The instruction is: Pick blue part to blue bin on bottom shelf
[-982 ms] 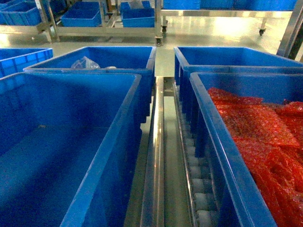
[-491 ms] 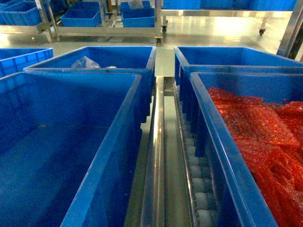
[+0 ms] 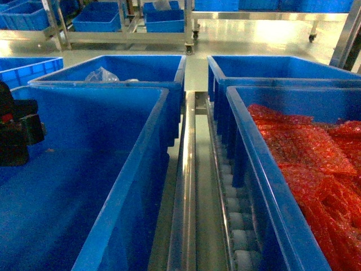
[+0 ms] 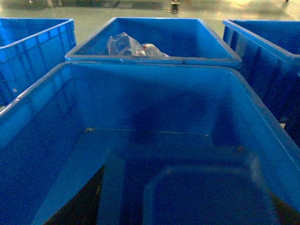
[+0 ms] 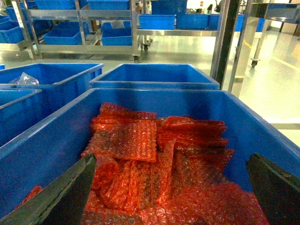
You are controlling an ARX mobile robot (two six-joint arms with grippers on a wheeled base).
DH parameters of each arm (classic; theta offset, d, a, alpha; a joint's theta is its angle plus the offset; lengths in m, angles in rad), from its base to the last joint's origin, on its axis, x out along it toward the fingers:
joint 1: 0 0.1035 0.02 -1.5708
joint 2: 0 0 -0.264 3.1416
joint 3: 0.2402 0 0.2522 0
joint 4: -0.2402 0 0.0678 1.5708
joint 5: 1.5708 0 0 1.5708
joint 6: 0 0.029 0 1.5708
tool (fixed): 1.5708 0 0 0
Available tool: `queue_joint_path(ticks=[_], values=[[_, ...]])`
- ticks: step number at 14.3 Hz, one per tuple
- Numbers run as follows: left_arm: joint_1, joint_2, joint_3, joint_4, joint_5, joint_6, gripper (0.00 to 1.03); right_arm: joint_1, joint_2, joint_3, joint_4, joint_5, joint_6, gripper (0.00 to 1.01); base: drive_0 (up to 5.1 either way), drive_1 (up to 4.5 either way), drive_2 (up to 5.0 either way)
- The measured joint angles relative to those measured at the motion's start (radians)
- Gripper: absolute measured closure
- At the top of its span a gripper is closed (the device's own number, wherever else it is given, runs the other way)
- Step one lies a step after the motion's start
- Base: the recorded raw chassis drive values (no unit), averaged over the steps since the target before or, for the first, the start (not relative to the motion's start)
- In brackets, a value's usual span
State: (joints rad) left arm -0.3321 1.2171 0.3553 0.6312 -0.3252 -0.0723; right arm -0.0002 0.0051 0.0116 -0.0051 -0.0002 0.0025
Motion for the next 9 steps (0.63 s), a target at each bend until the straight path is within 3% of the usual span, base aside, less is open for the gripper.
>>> queue_joint_path(ticks=[3, 4, 8, 9], values=[[0.0, 0.0, 0.0, 0.0, 0.001, 0.0, 0.1, 0.0, 0.0, 0.0, 0.0, 0.0, 0.0, 0.03, 0.0, 0.0, 0.0], [0.0, 0.0, 0.0, 0.0, 0.002, 0.0, 0.04, 0.0, 0.0, 0.0, 0.0, 0.0, 0.0, 0.03, 0.0, 0.0, 0.0], [0.0, 0.0, 0.0, 0.0, 0.002, 0.0, 0.05, 0.0, 0.0, 0.0, 0.0, 0.0, 0.0, 0.03, 0.0, 0.0, 0.0], [0.019, 0.03, -0.047, 0.221, 0.021, 0.03, 0.17, 0.0, 0.0, 0.0, 0.001, 0.0, 0.0, 0.03, 0.0, 0.0, 0.0]])
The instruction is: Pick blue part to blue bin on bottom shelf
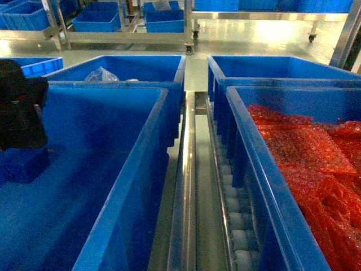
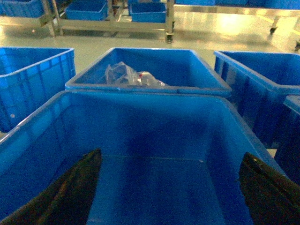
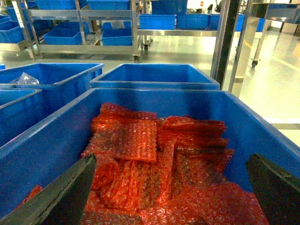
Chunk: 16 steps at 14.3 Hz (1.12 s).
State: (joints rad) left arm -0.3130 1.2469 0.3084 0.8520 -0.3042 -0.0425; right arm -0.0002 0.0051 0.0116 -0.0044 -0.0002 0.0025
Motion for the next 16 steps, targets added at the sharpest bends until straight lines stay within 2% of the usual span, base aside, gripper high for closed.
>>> queue_joint_path(ticks=[1, 3, 7, 9, 12, 13, 14, 16], values=[[0.003, -0.001, -0.006, 0.012, 0.003, 0.0, 0.18, 0.0, 0.0, 0.0, 0.0, 0.0, 0.0, 0.03, 0.0, 0.0, 0.0], [0.031, -0.032, -0.066, 0.082, 0.026, 0.018, 0.29, 0.0, 0.0, 0.0, -0.002, 0.001, 0.0, 0.03, 0.0, 0.0, 0.0], [0.137, -0.257, -0.193, 0.003, 0.131, 0.025, 0.8, 0.0, 0.0, 0.0, -0.001, 0.0, 0.0, 0.03, 0.0, 0.0, 0.0], [0.179, -0.295, -0.246, 0.034, 0.163, 0.025, 1.01, 0.0, 0.0, 0.0, -0.001, 0.0, 0.0, 0.03, 0.0, 0.0, 0.0], [0.22, -0.465, -0.283, -0.104, 0.21, 0.028, 1.01, 0.0, 0.0, 0.0, -0.001, 0.0, 0.0, 0.03, 0.0, 0.0, 0.0], [0.282, -0.523, -0.291, -0.157, 0.284, 0.029, 1.01, 0.0, 0.0, 0.0, 0.0, 0.0, 0.0, 0.03, 0.0, 0.0, 0.0], [0.319, -0.575, -0.297, -0.208, 0.286, 0.027, 1.01, 0.0, 0.0, 0.0, -0.001, 0.001, 0.0, 0.03, 0.0, 0.0, 0.0], [0.311, -0.673, -0.298, -0.291, 0.304, 0.029, 1.01, 0.0, 0.0, 0.0, -0.001, 0.0, 0.0, 0.03, 0.0, 0.0, 0.0]])
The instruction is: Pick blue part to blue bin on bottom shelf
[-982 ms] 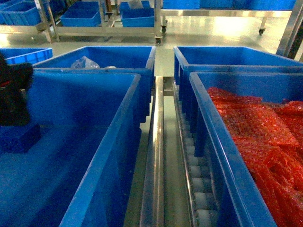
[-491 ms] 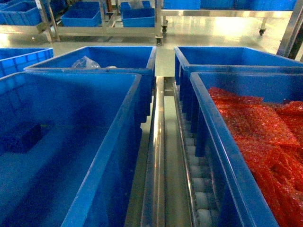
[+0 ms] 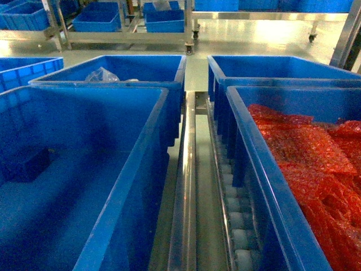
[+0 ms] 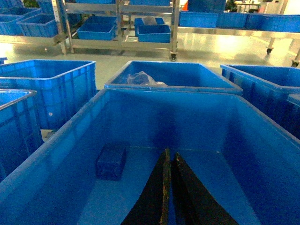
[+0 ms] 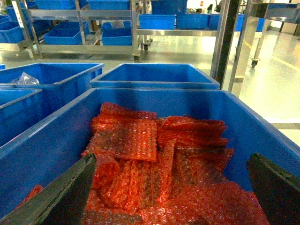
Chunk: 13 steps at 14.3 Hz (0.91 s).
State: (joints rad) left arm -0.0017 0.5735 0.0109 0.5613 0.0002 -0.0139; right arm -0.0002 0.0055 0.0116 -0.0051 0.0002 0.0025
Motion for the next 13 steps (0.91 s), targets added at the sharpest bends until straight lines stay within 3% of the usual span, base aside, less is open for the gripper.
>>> queue_joint_path(ticks=[2, 6, 13], values=[[0.001, -0.134, 0.0, -0.122, 0.0, 0.0, 1.01, 0.0, 0.0, 0.0, 0.0, 0.0, 0.0, 0.03, 0.0, 0.0, 0.0], [0.001, -0.272, 0.0, -0.258, -0.001, 0.0, 1.01, 0.0, 0.0, 0.0, 0.0, 0.0, 0.0, 0.03, 0.0, 0.0, 0.0], [0.001, -0.406, 0.0, -0.395, -0.001, 0.0, 1.01, 0.0, 0.0, 0.0, 0.0, 0.0, 0.0, 0.03, 0.0, 0.0, 0.0]])
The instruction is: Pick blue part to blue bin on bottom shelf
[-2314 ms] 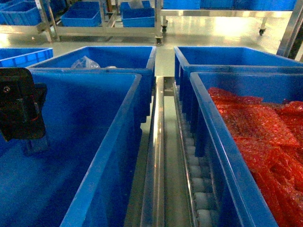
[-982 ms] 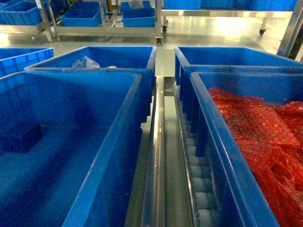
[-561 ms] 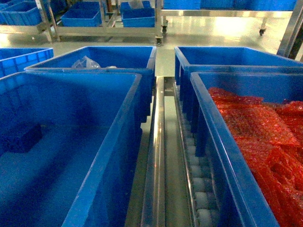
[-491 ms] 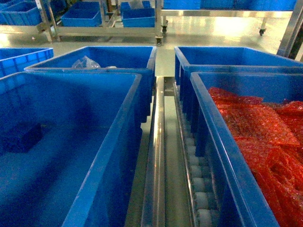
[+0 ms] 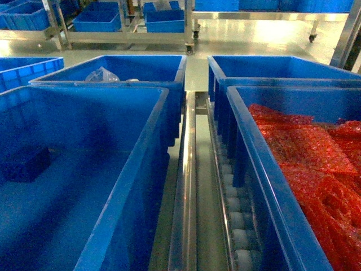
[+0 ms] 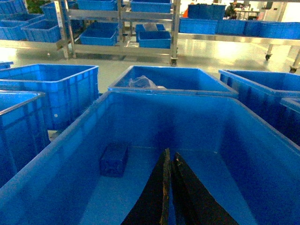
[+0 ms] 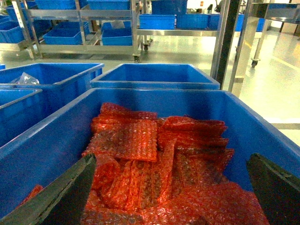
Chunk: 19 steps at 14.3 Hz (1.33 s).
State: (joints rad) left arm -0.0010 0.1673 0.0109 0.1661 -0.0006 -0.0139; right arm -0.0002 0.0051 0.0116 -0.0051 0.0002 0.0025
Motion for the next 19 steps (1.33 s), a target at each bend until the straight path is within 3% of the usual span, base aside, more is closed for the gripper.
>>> queue_joint_path(ticks=[1, 8, 9, 16, 19], values=[[0.0, -0.098, 0.0, -0.154, 0.004, 0.0, 1.01, 0.0, 0.0, 0.0, 0.0, 0.0, 0.0, 0.03, 0.0, 0.0, 0.0], [0.0, -0.159, 0.0, -0.171, 0.0, 0.003, 1.01, 0.0, 0.0, 0.0, 0.001, 0.0, 0.0, 0.03, 0.0, 0.0, 0.0], [0.0, -0.159, 0.0, -0.17, 0.0, 0.003, 0.95, 0.0, 0.0, 0.0, 0.0, 0.0, 0.0, 0.03, 0.0, 0.0, 0.0], [0.0, -0.159, 0.0, -0.171, 0.0, 0.004, 0.03, 0.0, 0.0, 0.0, 0.0, 0.0, 0.0, 0.03, 0.0, 0.0, 0.0], [0.0, -0.159, 0.0, -0.17, 0.0, 0.004, 0.05, 0.0, 0.0, 0.0, 0.0, 0.0, 0.0, 0.03, 0.0, 0.0, 0.0]])
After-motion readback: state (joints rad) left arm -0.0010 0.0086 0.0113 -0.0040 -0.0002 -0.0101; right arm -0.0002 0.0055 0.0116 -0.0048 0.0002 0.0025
